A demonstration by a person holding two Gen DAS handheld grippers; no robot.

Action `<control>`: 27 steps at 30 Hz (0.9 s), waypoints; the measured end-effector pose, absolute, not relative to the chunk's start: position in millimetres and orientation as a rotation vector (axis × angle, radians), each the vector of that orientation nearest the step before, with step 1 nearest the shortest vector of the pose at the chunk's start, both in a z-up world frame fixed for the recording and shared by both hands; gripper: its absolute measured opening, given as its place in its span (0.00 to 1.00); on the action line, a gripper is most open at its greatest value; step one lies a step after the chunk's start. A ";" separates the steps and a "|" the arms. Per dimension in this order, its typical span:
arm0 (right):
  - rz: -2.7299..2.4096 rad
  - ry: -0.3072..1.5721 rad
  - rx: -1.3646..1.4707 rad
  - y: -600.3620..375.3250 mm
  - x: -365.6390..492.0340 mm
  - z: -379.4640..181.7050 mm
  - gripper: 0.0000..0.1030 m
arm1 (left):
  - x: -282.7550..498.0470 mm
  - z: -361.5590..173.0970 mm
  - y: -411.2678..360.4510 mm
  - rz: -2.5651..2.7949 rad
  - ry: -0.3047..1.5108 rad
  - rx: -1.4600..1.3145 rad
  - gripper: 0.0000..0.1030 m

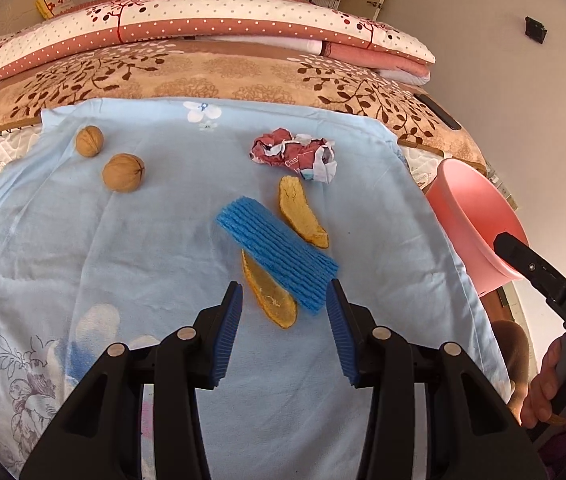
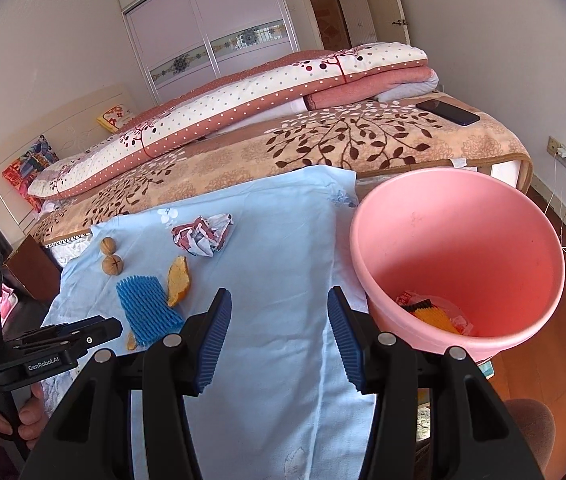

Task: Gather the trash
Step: 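Move both open tools back toward the blue foam net and orange peel, then grasp blue foam net with left tool while right tool grasps orange peel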

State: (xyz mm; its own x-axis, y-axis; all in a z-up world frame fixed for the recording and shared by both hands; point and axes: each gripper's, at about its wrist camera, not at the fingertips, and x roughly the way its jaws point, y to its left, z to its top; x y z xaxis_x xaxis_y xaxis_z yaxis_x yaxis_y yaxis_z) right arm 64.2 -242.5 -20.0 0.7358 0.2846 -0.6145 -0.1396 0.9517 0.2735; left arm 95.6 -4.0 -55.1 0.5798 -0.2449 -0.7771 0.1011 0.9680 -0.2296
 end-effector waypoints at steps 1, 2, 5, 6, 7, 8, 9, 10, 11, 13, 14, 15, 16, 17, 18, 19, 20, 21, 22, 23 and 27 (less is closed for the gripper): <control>0.237 0.712 0.212 -240.5 64.8 -20.9 0.48 | 97.1 -57.3 -4.8 -0.206 0.939 -0.167 0.43; 0.239 0.715 0.208 -238.8 65.5 -21.7 0.48 | 98.5 -59.6 -5.3 -0.208 0.948 -0.164 0.43; 0.249 0.723 0.200 -235.1 67.6 -23.8 0.48 | 102.7 -63.1 -2.9 -0.215 0.960 -0.188 0.43; 0.251 0.725 0.197 -234.0 68.2 -24.4 0.48 | 104.1 -62.0 -0.4 -0.221 0.958 -0.211 0.43; 0.253 0.728 0.194 -232.8 69.1 -25.0 0.48 | 106.5 -60.3 2.1 -0.223 0.955 -0.235 0.43; 0.255 0.731 0.193 -231.4 69.9 -25.8 0.48 | 109.9 -58.2 4.2 -0.220 0.951 -0.253 0.43; 0.258 0.734 0.193 -230.0 70.8 -26.4 0.48 | 114.0 -56.0 5.8 -0.213 0.948 -0.267 0.43; 0.261 0.737 0.191 -228.5 71.6 -26.9 0.48 | 117.7 -54.3 7.2 -0.205 0.944 -0.280 0.43; 0.265 0.739 0.187 -226.7 72.3 -27.4 0.48 | 122.2 -53.1 7.7 -0.200 0.943 -0.292 0.43; 0.272 0.741 0.176 -223.8 73.1 -28.1 0.48 | 130.2 -53.9 6.4 -0.185 0.954 -0.294 0.43; 0.274 0.742 0.171 -222.0 73.5 -28.5 0.48 | 134.1 -56.0 4.8 -0.169 0.965 -0.288 0.43; 0.277 0.744 0.168 -220.5 73.8 -29.0 0.48 | 137.4 -58.5 3.6 -0.155 0.978 -0.284 0.43; 0.280 0.746 0.164 -218.9 73.8 -29.3 0.48 | 140.4 -61.5 2.3 -0.143 0.992 -0.285 0.42; 0.282 0.747 0.160 -217.5 74.1 -29.6 0.48 | 141.9 -63.9 2.6 -0.134 0.998 -0.290 0.42; 0.285 0.748 0.155 -216.3 74.7 -30.0 0.48 | 142.1 -65.1 2.8 -0.126 0.994 -0.297 0.42; 0.287 0.750 0.151 -214.9 75.2 -30.5 0.48 | 141.9 -65.2 3.6 -0.117 0.982 -0.303 0.42; 0.289 0.752 0.148 -213.8 76.1 -30.9 0.48 | 141.8 -65.3 4.5 -0.112 0.973 -0.306 0.42; 0.293 0.755 0.146 -212.6 77.4 -31.4 0.48 | 141.9 -65.0 5.0 -0.107 0.966 -0.305 0.42; 0.298 0.758 0.144 -211.1 79.0 -31.8 0.48 | 141.5 -64.2 5.4 -0.099 0.955 -0.298 0.35; 0.303 0.763 0.143 -208.7 80.4 -32.3 0.48 | 141.7 -63.0 6.1 -0.092 0.945 -0.289 0.27; 0.340 0.778 0.152 -198.2 88.6 -32.0 0.48 | 139.9 -58.7 14.6 -0.093 0.922 -0.310 0.07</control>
State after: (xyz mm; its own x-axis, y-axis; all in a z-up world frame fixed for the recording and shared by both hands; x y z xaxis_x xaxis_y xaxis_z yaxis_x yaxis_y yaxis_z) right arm 88.6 -198.2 -32.0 0.6613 0.3546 -0.6610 -0.2438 0.9350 0.2576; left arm 139.9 14.6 -58.7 0.6037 -0.2113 -0.7687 -0.0527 0.9516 -0.3029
